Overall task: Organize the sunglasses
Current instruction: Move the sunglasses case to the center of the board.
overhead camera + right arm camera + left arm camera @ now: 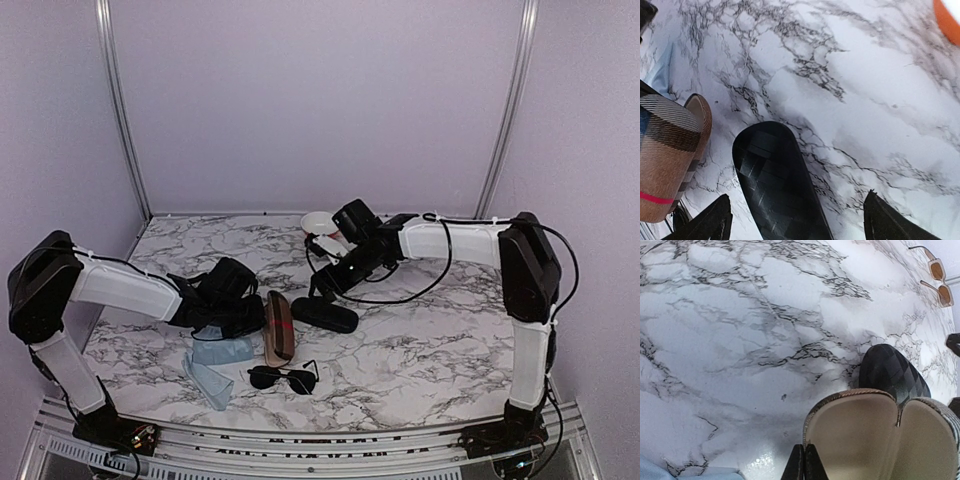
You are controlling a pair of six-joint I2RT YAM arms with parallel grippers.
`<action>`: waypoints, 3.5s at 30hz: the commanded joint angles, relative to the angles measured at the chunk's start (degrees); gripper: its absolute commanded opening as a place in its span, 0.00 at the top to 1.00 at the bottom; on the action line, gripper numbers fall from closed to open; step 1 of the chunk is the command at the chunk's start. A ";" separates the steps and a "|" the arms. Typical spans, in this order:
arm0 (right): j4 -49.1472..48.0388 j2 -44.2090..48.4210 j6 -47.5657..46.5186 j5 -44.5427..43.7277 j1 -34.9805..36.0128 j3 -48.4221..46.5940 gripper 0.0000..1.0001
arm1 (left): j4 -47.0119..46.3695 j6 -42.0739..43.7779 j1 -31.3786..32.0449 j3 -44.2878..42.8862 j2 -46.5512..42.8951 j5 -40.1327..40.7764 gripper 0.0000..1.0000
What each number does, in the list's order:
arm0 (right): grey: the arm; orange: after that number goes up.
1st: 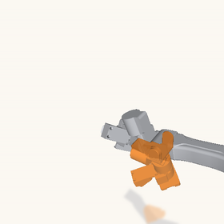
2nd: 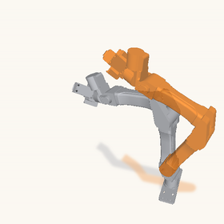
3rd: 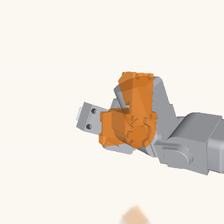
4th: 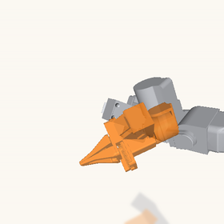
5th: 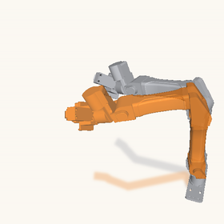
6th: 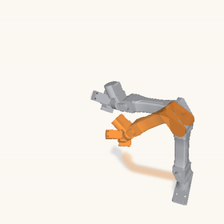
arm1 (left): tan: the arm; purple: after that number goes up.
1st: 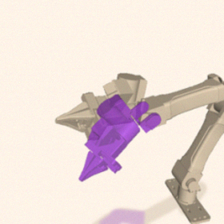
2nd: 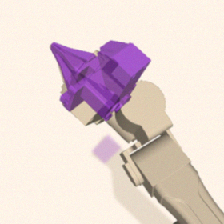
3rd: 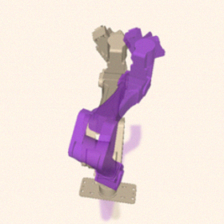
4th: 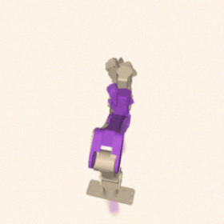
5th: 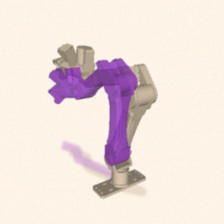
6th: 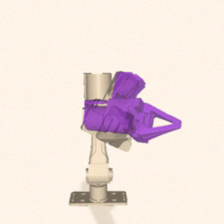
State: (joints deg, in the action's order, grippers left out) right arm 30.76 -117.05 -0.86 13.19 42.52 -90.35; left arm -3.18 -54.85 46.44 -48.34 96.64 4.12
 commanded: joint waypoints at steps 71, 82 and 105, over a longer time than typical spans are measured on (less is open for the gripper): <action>-8.98 17.15 12.45 4.11 5.17 15.18 0.19 | -20.97 -39.48 4.74 5.44 9.27 7.01 0.79; -9.58 16.55 12.71 4.68 5.15 15.35 0.20 | -20.82 -38.40 4.79 10.24 5.39 6.83 0.56; -6.99 17.54 9.66 -4.62 5.20 7.65 0.19 | 5.29 -12.69 3.84 13.11 -24.58 27.32 0.30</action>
State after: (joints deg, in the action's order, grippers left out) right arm 24.05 -101.56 9.82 12.73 47.57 -79.07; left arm -11.86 -80.31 50.65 -31.79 78.91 21.10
